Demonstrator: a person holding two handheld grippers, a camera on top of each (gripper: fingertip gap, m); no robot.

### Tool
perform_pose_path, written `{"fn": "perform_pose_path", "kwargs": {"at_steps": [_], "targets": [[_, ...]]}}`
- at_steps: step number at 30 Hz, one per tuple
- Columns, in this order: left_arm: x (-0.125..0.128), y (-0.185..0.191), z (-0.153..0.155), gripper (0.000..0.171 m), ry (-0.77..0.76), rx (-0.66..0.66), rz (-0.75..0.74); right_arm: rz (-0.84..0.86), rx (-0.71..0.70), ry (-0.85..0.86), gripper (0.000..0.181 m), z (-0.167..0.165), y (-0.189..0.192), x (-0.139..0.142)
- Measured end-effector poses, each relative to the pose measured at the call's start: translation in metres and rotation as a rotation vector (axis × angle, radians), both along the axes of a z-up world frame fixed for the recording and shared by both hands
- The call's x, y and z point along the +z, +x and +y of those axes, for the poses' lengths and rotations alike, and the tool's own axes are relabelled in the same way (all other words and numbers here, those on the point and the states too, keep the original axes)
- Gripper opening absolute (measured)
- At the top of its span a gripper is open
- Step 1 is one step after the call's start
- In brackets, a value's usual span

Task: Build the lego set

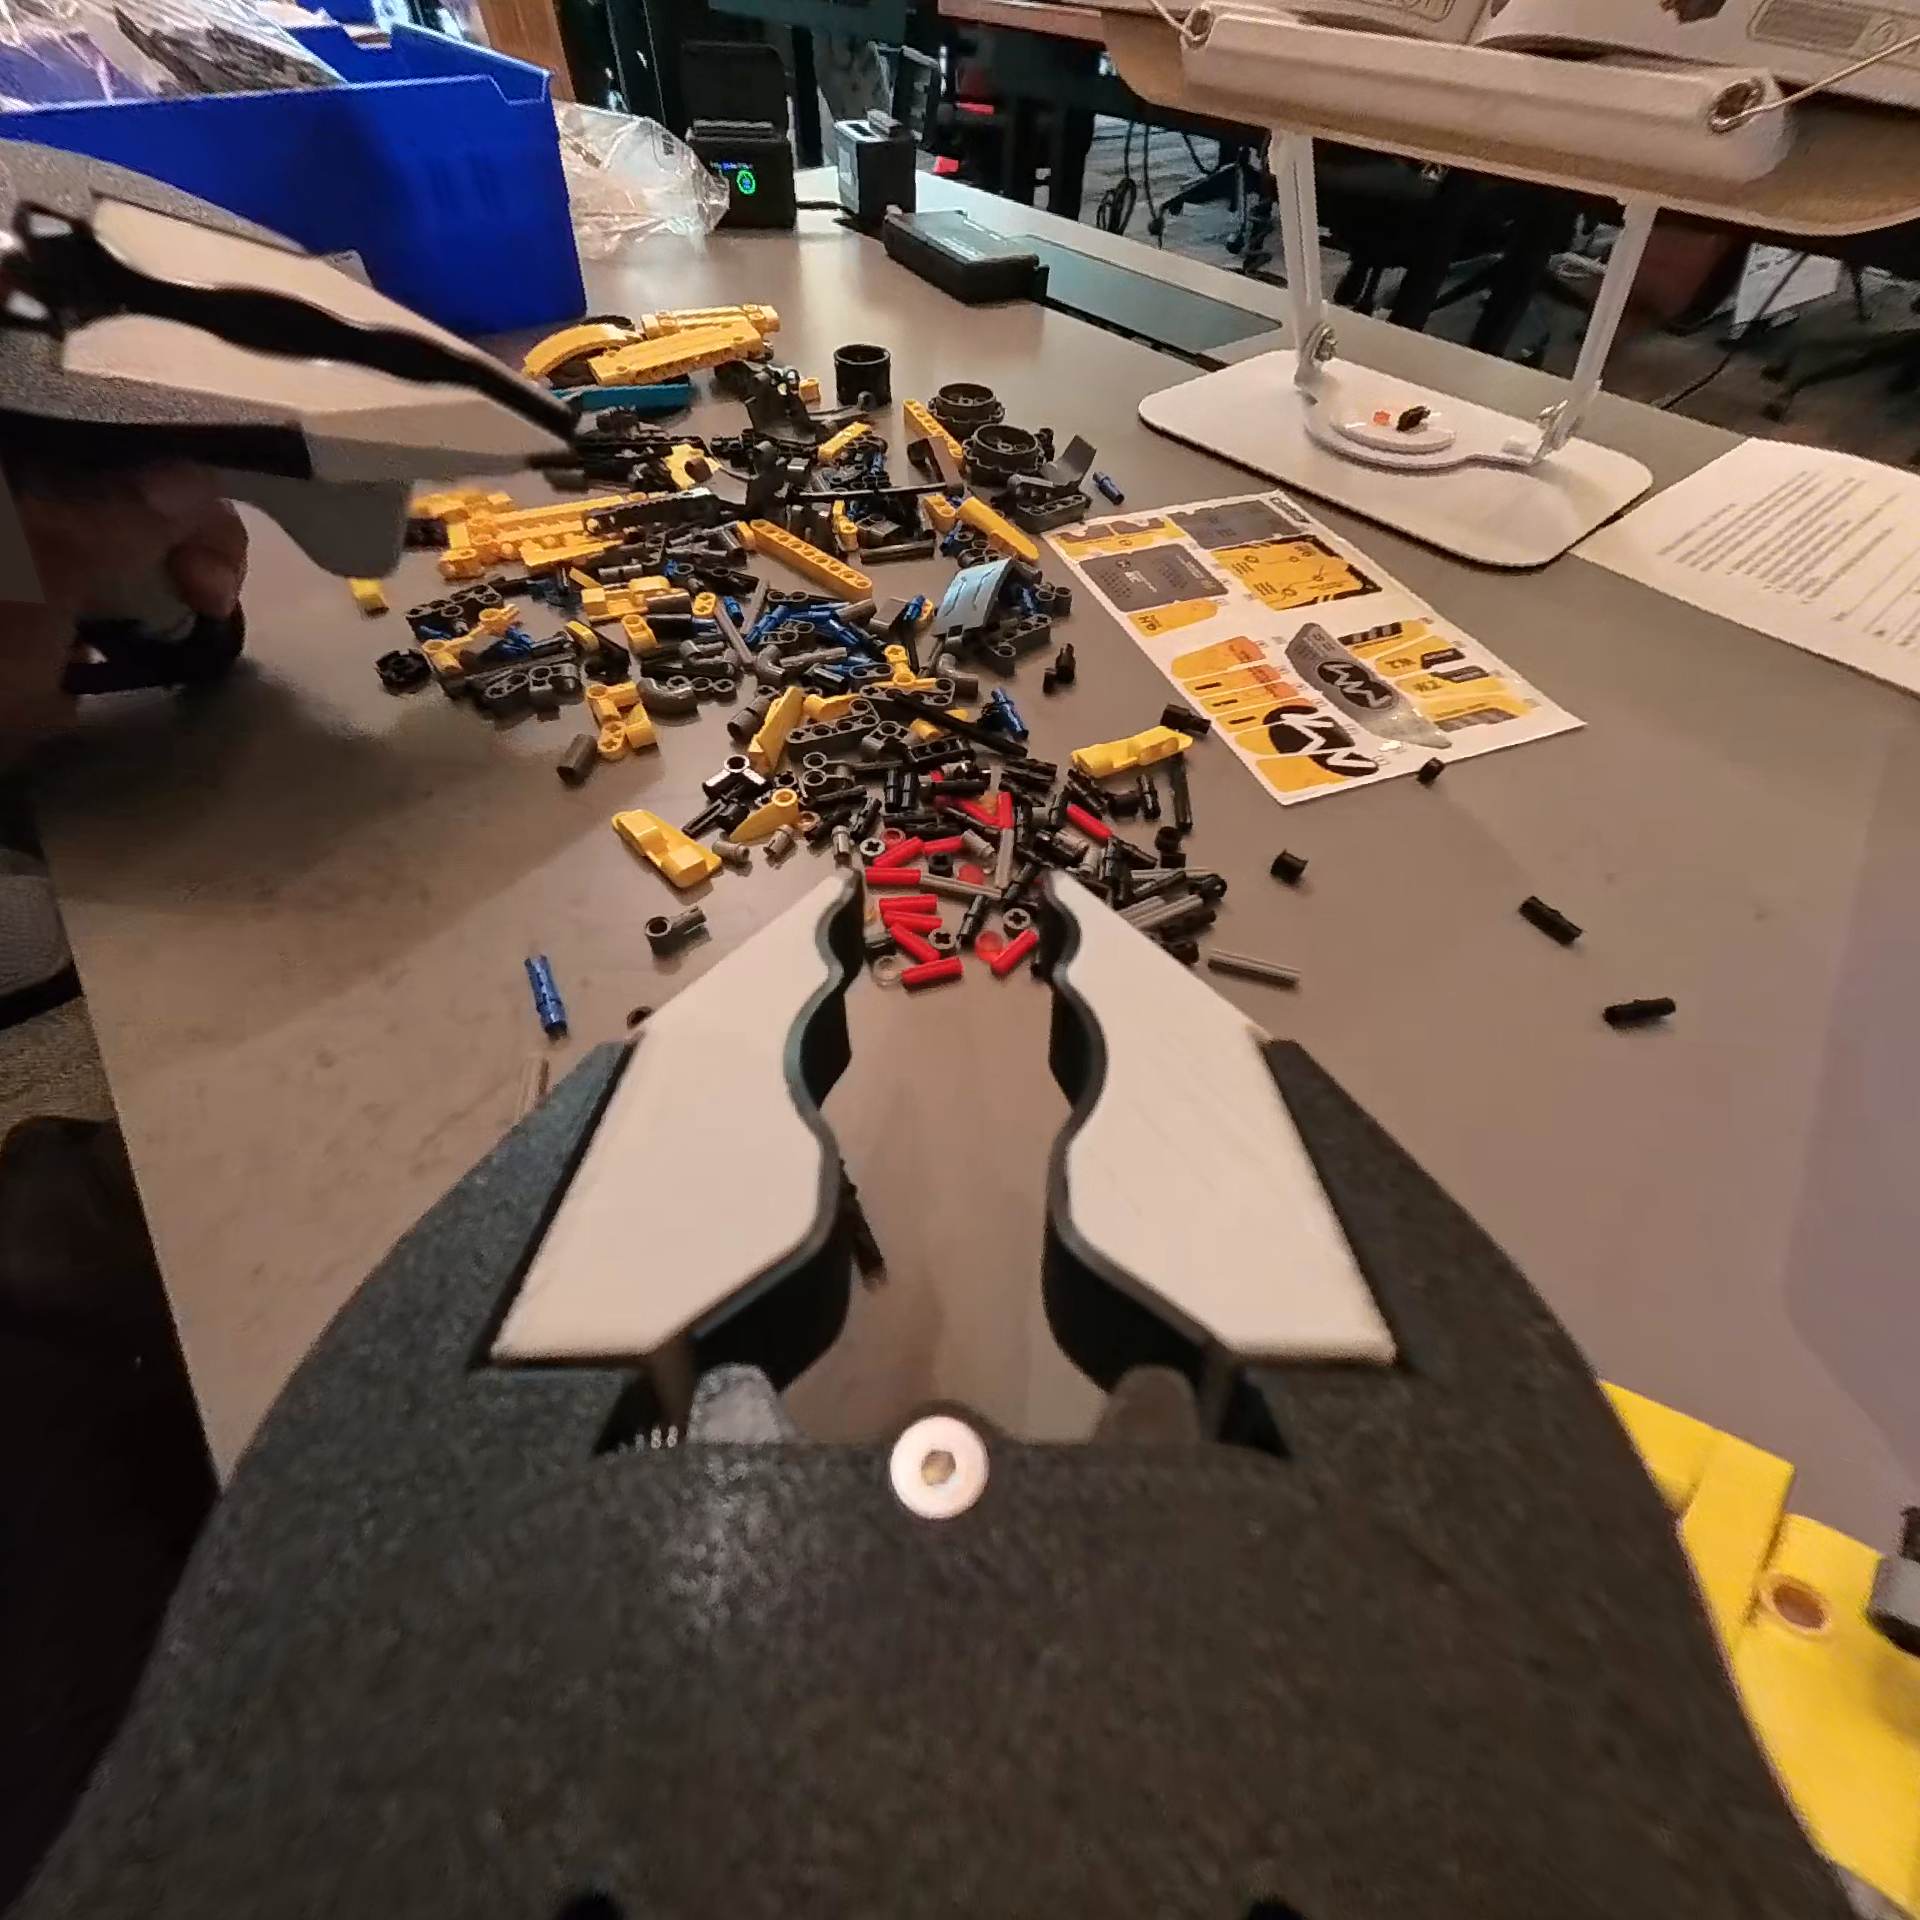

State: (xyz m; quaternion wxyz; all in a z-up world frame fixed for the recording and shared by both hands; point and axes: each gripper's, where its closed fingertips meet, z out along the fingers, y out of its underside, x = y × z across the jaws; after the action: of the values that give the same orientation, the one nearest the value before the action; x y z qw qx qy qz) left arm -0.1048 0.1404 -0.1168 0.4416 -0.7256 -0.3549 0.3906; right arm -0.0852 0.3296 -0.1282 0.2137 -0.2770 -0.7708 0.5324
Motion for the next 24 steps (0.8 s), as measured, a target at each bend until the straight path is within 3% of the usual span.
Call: {"fn": "perform_pose_path", "kwargs": {"at_steps": [1, 9, 19, 21, 24], "targets": [[0.005, 0.001, -0.003, 0.005, 0.01, 0.015, 0.031, -0.002, 0.005, -0.007, 0.032, 0.0, 0.0, 0.001], [0.029, 0.008, -0.018, 0.005, 0.206, 0.015, 0.122, -0.033, 0.028, -0.038, 0.032, -0.001, 0.001, 0.001], [0.02, 0.003, -0.017, 0.004, 0.141, 0.053, 0.087, -0.058, 0.035, -0.045, 0.032, -0.001, 0.001, -0.001], [0.011, -0.001, -0.014, 0.003, 0.128, 0.041, 0.022, -0.066, 0.038, -0.052, 0.032, -0.001, 0.001, -0.001], [-0.013, -0.002, 0.009, 0.003, 0.141, -0.057, -0.217, -0.079, 0.044, -0.066, 0.032, -0.001, 0.001, 0.0]]}}
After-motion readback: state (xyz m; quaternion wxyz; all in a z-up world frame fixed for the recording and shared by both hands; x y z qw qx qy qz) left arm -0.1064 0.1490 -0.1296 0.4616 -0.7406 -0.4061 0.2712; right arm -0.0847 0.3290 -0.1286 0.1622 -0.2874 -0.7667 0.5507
